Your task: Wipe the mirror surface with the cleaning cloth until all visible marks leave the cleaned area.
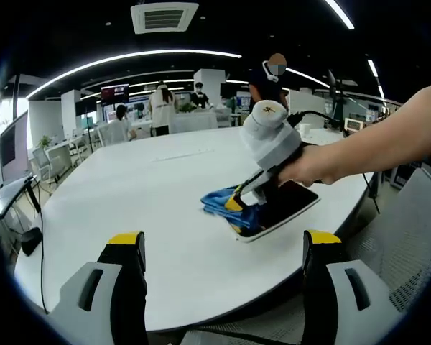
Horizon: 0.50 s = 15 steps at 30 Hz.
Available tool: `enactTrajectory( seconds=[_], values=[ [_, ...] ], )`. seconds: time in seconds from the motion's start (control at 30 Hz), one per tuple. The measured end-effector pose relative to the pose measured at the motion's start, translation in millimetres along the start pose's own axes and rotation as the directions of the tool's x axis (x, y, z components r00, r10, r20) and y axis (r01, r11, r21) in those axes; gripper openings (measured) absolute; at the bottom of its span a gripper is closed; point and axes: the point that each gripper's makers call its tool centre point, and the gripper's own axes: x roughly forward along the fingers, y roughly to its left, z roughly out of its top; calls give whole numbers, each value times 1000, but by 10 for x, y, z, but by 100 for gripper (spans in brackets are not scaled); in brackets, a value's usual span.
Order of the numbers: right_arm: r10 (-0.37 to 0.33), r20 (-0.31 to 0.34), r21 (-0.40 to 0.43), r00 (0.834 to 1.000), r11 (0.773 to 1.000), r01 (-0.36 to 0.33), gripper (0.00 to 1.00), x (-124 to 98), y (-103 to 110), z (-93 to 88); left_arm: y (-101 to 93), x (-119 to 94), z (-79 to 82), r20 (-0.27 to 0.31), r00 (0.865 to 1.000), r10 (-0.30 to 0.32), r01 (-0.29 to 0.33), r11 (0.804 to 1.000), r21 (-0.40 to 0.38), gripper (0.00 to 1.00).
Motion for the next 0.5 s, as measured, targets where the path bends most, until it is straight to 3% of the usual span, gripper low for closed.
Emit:
enactTrajectory(
  seconds=[0.5],
  values=[
    [22, -18, 4, 1000, 1000, -22, 0, 0, 16, -18, 3, 0, 4, 4, 1000, 0, 0, 1000, -3, 89]
  ],
)
